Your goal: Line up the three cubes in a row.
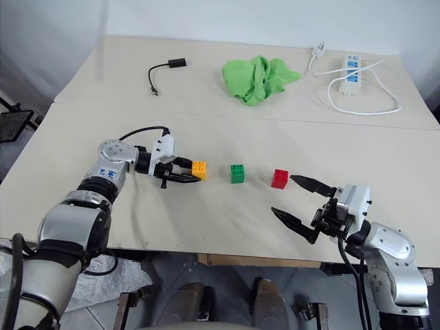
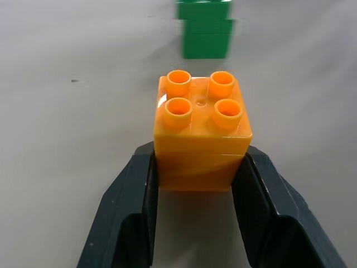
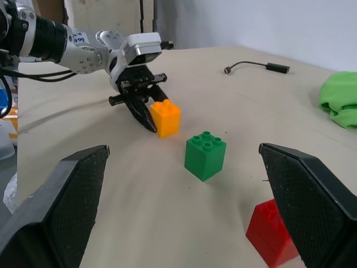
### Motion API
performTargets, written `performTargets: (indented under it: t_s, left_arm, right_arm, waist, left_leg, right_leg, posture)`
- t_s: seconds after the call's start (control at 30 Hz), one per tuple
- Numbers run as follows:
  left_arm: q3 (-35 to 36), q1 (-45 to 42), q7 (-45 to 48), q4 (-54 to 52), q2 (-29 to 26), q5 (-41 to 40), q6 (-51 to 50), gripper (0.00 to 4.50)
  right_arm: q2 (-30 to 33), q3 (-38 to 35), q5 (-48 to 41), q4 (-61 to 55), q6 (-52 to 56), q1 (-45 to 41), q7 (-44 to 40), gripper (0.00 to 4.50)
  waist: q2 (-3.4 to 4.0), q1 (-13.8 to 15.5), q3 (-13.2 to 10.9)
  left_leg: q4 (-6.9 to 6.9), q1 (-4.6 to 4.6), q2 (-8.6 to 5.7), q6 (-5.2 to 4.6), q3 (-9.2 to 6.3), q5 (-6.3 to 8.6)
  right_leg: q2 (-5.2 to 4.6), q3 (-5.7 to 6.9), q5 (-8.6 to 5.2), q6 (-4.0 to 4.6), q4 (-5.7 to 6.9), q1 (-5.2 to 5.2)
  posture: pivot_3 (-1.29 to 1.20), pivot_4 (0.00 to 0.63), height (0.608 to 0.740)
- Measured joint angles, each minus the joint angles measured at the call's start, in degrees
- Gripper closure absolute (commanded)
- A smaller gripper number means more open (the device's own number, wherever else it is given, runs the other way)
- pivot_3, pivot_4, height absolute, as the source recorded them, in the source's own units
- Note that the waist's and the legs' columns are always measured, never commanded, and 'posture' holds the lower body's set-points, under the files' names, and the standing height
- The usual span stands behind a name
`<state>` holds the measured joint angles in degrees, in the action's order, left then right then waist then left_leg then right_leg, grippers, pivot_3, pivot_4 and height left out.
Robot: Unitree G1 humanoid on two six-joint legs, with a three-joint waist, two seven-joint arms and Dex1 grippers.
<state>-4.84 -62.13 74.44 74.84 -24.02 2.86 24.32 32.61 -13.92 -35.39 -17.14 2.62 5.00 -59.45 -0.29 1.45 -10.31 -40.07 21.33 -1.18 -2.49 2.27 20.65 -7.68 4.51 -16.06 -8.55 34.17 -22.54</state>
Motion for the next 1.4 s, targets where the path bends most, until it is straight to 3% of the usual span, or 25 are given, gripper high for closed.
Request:
performTargets:
  t_s: [0.27, 0.43, 0.57, 0.67, 0.77, 0.93, 1.1, 1.23, 1.4]
  left_arm:
    - [0.58, -0.24, -3.52, 0.41, -0.94, 1.82, -0.54, 0.03]
    - [1.77, -0.21, -0.28, 0.37, -2.43, 1.65, 0.13, 0.03]
    - [6.36, 0.97, 8.02, -1.28, -6.43, -2.96, -0.53, 0.03]
    - [10.67, 5.10, 11.53, -7.01, -9.52, -8.43, -4.08, 0.03]
    - [14.81, 16.64, 11.50, -21.21, -14.45, -14.34, -11.14, 0.03]
    - [20.66, 34.36, 5.41, -42.01, -17.16, -20.63, -22.00, 0.03]
    - [25.90, 40.55, -3.01, -53.83, -17.19, -25.05, -26.89, 0.03]
    - [26.69, 43.98, -5.13, -58.51, -17.16, -26.90, -27.39, 0.03]
    - [25.58, 45.50, -4.81, -54.86, -17.02, -26.43, -23.62, 0.03]
  right_arm:
    - [0.21, 0.00, -0.06, -0.76, 0.74, -0.04, 0.25, 0.00]
    - [1.15, -0.02, -0.42, -0.77, 1.40, -0.07, -0.12, 0.00]
    - [3.74, -1.87, -2.15, -0.76, 2.32, 0.92, -2.51, 0.00]
    - [6.58, -4.56, -4.48, -0.32, 4.94, 2.92, -4.49, 0.00]
    - [7.10, -8.33, -5.64, 2.99, 4.63, 1.80, -5.78, 0.00]
    - [7.78, -10.56, -4.28, 10.60, 1.15, -0.26, -10.13, 0.00]
    - [8.85, -10.18, -3.54, 15.50, 0.47, -4.79, -12.68, 0.00]
    - [9.43, -9.60, -3.52, 15.72, 0.96, -6.04, -14.44, 0.00]
    - [9.43, -8.45, -3.38, 15.70, 1.78, -6.35, -15.07, 0.00]
  waist:
    - [0.00, -0.05, 0.00]
    - [0.00, -0.06, 0.00]
    - [0.00, -0.13, 0.00]
    - [0.00, -0.15, 0.00]
    - [0.02, -1.25, 0.00]
    - [0.02, -1.28, 0.00]
    - [0.04, -0.77, 0.00]
    - [0.09, -0.86, 0.03]
    - [0.12, -0.99, 0.01]
  left_leg:
    - [0.01, 0.00, 0.00, 0.00, 0.00, 0.00]
    - [0.01, 0.01, 0.00, 0.00, 0.00, 0.00]
    - [0.03, 0.01, 0.10, 0.00, 0.00, 0.00]
    - [0.03, 0.01, 0.14, -0.01, -0.01, 0.01]
    - [0.07, -0.06, 0.19, 0.00, -0.03, 0.02]
    - [0.03, -0.08, 0.19, 0.02, -0.17, 0.03]
    - [0.03, -0.13, 0.09, 0.03, -0.19, 0.03]
    - [0.13, -0.15, 0.07, 0.06, -0.18, 0.05]
    - [0.12, -0.13, -0.01, 0.04, -0.17, 0.04]
  right_leg:
    - [0.00, 0.00, 0.00, 0.00, -0.01, -0.01]
    - [0.00, 0.00, 0.00, 0.00, -0.01, -0.01]
    - [0.01, 0.00, 0.00, 0.00, -0.02, -0.03]
    - [-0.01, 0.00, 0.00, 0.01, -0.02, -0.02]
    - [-0.05, -0.06, -0.01, 0.01, 0.02, -0.01]
    - [-0.17, -0.04, -0.01, 0.03, 0.01, 0.05]
    - [-0.70, 0.00, 0.00, 0.06, 0.04, 0.06]
    - [-0.68, 0.05, -0.01, 0.07, -0.02, 0.05]
    - [-0.45, 0.11, -0.01, 0.08, -0.02, 0.05]
  posture:
    - [0.00, 0.150, 0.740]
    - [0.00, 0.150, 0.740]
    - [0.00, 0.150, 0.740]
    - [0.00, 0.150, 0.740]
    - [0.00, 0.150, 0.740]
    - [0.00, 0.150, 0.740]
    - [0.00, 0.150, 0.740]
    - [0.00, 0.150, 0.740]
    - [0.00, 0.150, 0.740]
